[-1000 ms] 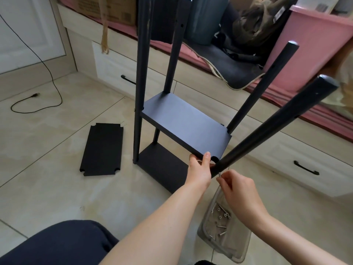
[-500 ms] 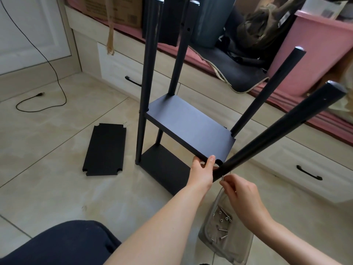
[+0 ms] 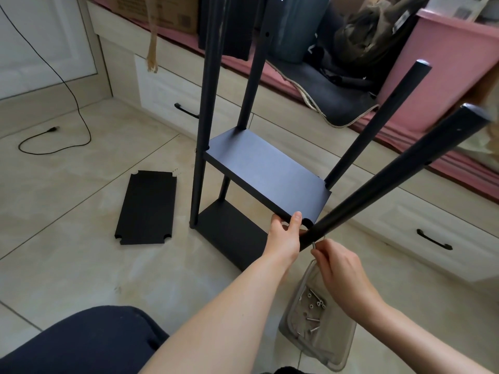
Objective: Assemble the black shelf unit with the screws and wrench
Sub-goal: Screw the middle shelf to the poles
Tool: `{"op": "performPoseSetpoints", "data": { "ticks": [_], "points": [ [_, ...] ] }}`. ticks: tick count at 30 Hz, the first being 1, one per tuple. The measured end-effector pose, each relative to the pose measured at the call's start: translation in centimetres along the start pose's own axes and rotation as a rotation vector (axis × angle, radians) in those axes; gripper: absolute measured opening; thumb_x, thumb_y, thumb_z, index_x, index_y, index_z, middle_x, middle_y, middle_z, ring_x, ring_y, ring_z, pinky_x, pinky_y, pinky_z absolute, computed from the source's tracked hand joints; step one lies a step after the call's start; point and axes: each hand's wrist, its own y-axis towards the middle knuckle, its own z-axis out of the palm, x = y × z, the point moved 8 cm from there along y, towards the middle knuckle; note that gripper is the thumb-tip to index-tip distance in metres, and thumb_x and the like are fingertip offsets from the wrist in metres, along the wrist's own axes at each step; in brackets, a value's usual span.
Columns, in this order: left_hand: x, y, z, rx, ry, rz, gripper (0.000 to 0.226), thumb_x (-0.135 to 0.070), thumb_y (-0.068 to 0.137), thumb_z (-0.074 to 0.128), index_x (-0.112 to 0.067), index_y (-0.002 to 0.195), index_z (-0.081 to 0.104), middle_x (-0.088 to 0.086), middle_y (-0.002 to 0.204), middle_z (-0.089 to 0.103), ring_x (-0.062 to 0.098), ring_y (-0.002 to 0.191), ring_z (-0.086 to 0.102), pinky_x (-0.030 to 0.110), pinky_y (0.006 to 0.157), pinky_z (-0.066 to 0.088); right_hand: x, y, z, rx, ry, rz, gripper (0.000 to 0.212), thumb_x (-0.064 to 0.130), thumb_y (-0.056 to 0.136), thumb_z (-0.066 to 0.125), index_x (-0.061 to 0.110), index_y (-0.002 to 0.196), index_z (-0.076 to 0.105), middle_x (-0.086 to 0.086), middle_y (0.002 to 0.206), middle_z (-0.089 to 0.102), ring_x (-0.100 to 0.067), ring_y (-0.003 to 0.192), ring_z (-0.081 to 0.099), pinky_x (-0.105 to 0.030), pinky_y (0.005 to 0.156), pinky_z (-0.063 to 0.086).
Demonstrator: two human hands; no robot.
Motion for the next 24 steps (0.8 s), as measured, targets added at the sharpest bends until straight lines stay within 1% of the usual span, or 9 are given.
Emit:
{"op": "performPoseSetpoints", "data": {
  "ticks": [3,5,7,10,13,16,19,22,24],
  "points": [
    [-0.1,0.0,-0.1,0.0,-0.001,0.005,0.038,-0.049,0.104,0.044,-0.024,0.133,0.046,-0.002,0.126,0.063,0.014,0.106,0.058,0.029,0.087,0.041,0.2,0.1,0.0,0.023,-0.026,-0.027,0.016,0.016,0.1,0.053,0.009,0.086,0.056,-0.004,0.083,0.059,-0.022,0.074,0.055,-0.028,0.065,0.04],
    [0.0,0.0,-0.1,-0.002,-0.003,0.009,0.038,-0.048,0.104,0.044,-0.023,0.134,0.046,-0.003,0.124,0.063,0.014,0.107,0.058,0.029,0.087,0.041,0.2,0.0,0.1,0.035,-0.027,-0.029,0.016,0.017,0.1,0.052,0.008,0.088,0.058,-0.005,0.084,0.06,-0.023,0.075,0.055,-0.031,0.067,0.042],
    [0.0,0.0,-0.1,-0.002,0.0,0.009,0.039,-0.048,0.104,0.045,-0.023,0.135,0.046,-0.003,0.125,0.063,0.015,0.11,0.059,0.031,0.09,0.044,0.1,0.0,0.0,0.011,-0.013,-0.025,0.015,0.016,0.099,0.055,0.007,0.088,0.06,-0.003,0.083,0.061,-0.021,0.074,0.055,-0.027,0.065,0.04],
    [0.2,0.1,-0.1,-0.001,0.01,0.004,0.041,-0.049,0.104,0.044,-0.023,0.136,0.045,0.001,0.13,0.062,0.02,0.118,0.059,0.034,0.096,0.046,0.0,0.5,-0.9,-0.084,0.034,-0.011,0.011,0.014,0.094,0.065,0.007,0.087,0.066,0.003,0.077,0.062,-0.015,0.069,0.056,-0.017,0.061,0.036],
    [0.5,0.0,0.0,0.005,0.013,-0.002,0.043,-0.05,0.104,0.044,-0.024,0.138,0.044,0.001,0.133,0.06,0.018,0.116,0.056,0.031,0.091,0.041,-0.1,0.9,-1.5,-0.116,0.118,-0.006,0.004,0.014,0.09,0.07,0.013,0.093,0.068,0.005,0.081,0.069,-0.012,0.072,0.064,-0.026,0.066,0.048],
    [0.5,0.0,-0.1,0.007,-0.007,0.004,0.042,-0.05,0.104,0.045,-0.025,0.138,0.045,-0.001,0.13,0.061,0.015,0.111,0.057,0.027,0.087,0.042,-0.1,1.0,-1.6,-0.132,0.147,-0.026,0.02,0.012,0.087,0.073,0.023,0.096,0.059,0.009,0.077,0.064,-0.008,0.069,0.062,-0.023,0.061,0.051],
    [0.6,0.0,-0.3,-0.006,-0.037,-0.002,0.036,-0.048,0.103,0.048,-0.027,0.132,0.052,-0.004,0.122,0.064,0.011,0.105,0.06,0.024,0.08,0.043,-0.3,1.2,-1.4,-0.096,0.256,-0.009,0.036,0.006,0.083,0.076,0.031,0.096,0.054,0.008,0.083,0.067,-0.008,0.074,0.065,-0.023,0.063,0.055],
    [1.0,0.2,-0.3,-0.004,-0.088,-0.035,0.025,-0.046,0.101,0.054,-0.028,0.118,0.06,-0.003,0.112,0.072,0.013,0.105,0.065,0.028,0.083,0.049,-0.2,1.2,-1.5,-0.081,0.29,-0.036,0.05,-0.001,0.082,0.076,0.04,0.095,0.051,0.009,0.083,0.068,-0.007,0.074,0.067,-0.02,0.064,0.055],
    [1.2,0.5,-0.4,-0.009,-0.104,-0.042,0.019,-0.043,0.1,0.058,-0.028,0.109,0.065,-0.005,0.109,0.073,0.014,0.104,0.067,0.033,0.091,0.053,-0.1,1.3,-1.6,-0.077,0.29,-0.054,0.051,-0.003,0.082,0.074,0.041,0.094,0.051,0.009,0.079,0.067,-0.008,0.072,0.067,-0.021,0.062,0.055]
  ]
}}
